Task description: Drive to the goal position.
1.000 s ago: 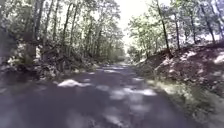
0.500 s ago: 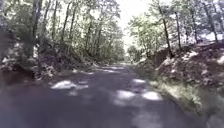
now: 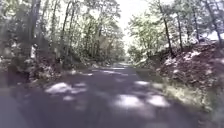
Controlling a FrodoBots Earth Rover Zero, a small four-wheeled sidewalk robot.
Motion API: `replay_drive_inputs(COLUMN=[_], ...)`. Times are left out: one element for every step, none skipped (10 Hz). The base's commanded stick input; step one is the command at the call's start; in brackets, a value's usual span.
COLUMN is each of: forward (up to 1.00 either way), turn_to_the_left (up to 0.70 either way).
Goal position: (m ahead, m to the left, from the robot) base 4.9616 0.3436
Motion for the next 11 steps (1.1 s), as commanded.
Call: replay_drive_inputs(forward=[0.45,0.45,0.45,0.45,0.45,0.45,0.45,0.45,0.45,0.45,0.45], turn_to_the_left=[0.0,0.0,0.0,0.0,0.0,0.0,0.0,0.0,0.0,0.0,0.0])
